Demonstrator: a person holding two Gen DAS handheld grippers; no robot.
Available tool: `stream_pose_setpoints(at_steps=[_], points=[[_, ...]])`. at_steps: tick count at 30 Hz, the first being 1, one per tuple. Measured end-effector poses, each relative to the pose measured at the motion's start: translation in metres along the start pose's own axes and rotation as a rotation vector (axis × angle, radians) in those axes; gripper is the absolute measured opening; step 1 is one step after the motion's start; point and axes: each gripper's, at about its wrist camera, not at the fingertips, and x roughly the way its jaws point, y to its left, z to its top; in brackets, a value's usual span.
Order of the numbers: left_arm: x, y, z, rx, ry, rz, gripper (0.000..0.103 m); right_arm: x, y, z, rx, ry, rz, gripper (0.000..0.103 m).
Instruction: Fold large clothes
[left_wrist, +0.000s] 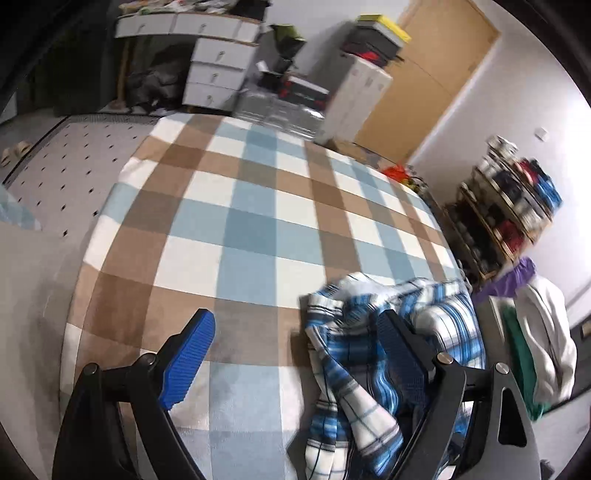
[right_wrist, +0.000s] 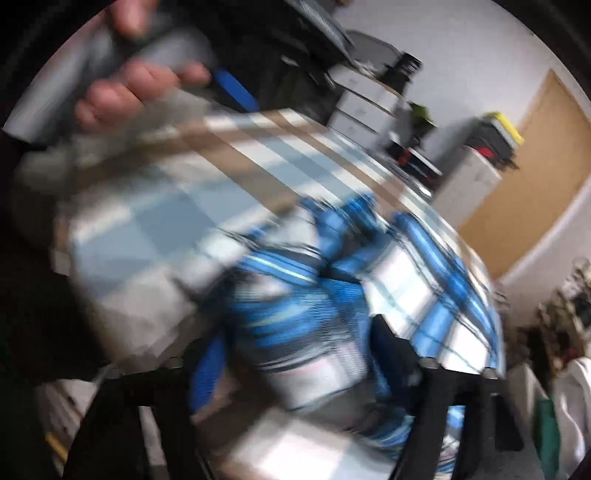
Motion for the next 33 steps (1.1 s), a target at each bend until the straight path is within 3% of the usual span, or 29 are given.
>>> stream_pose_setpoints(at_steps=[3,5,6,8,10,11,13,15,16,17,19,20,23,29,33], points=[[-0.009,-0.021,-0.003,0.07,0.004,-0.129,0.086,-0.021,-0.023,-0.004,0.162,-0.065,0.1,0.079],[-0.003,-0.04,-0.005,0.095,0.058,-0.25,0.086,-0.035,-0.055,-0.012,0.326,-0.113,0.159,0.079],[0.0,-0.054,-0.007,0.112,0.084,-0.309,0.086,-0.041,-0.066,-0.016,0.385,-0.133,0.165,0.079],[0.011,-0.079,-0.01,0.157,0.123,-0.354,0.087,-0.054,-0.103,-0.032,0.561,-0.18,0.13,0.079],[0.031,-0.101,-0.011,0.191,0.191,-0.361,0.086,-0.064,-0.139,-0.055,0.749,-0.235,0.112,0.083],[0.046,-0.111,-0.012,0.197,0.235,-0.33,0.086,-0.064,-0.157,-0.068,0.853,-0.236,0.089,0.086],[0.072,-0.119,-0.017,0.195,0.323,-0.288,0.086,-0.059,-0.18,-0.087,0.972,-0.217,0.099,0.087],[0.1,-0.124,-0.022,0.171,0.442,-0.288,0.086,-0.04,-0.198,-0.106,1.099,-0.141,0.128,0.087],[0.109,-0.125,-0.024,0.164,0.48,-0.283,0.08,-0.032,-0.203,-0.114,1.145,-0.113,0.162,0.087],[0.118,-0.126,-0.025,0.157,0.516,-0.27,0.052,-0.023,-0.206,-0.118,1.183,-0.09,0.2,0.087],[0.123,-0.131,-0.021,0.148,0.555,-0.268,0.041,-0.009,-0.211,-0.125,1.247,-0.042,0.245,0.087],[0.12,-0.133,-0.016,0.141,0.549,-0.271,0.029,-0.003,-0.211,-0.131,1.277,-0.014,0.269,0.087],[0.102,-0.14,0.0,0.112,0.539,-0.311,0.015,0.001,-0.213,-0.139,1.329,-0.002,0.305,0.087],[0.045,-0.154,0.02,0.186,0.467,-0.359,0.012,-0.001,-0.205,-0.134,1.312,-0.021,0.359,0.087],[0.041,-0.121,0.017,0.193,0.441,-0.359,0.012,0.0,-0.195,-0.125,1.235,0.008,0.35,0.087]])
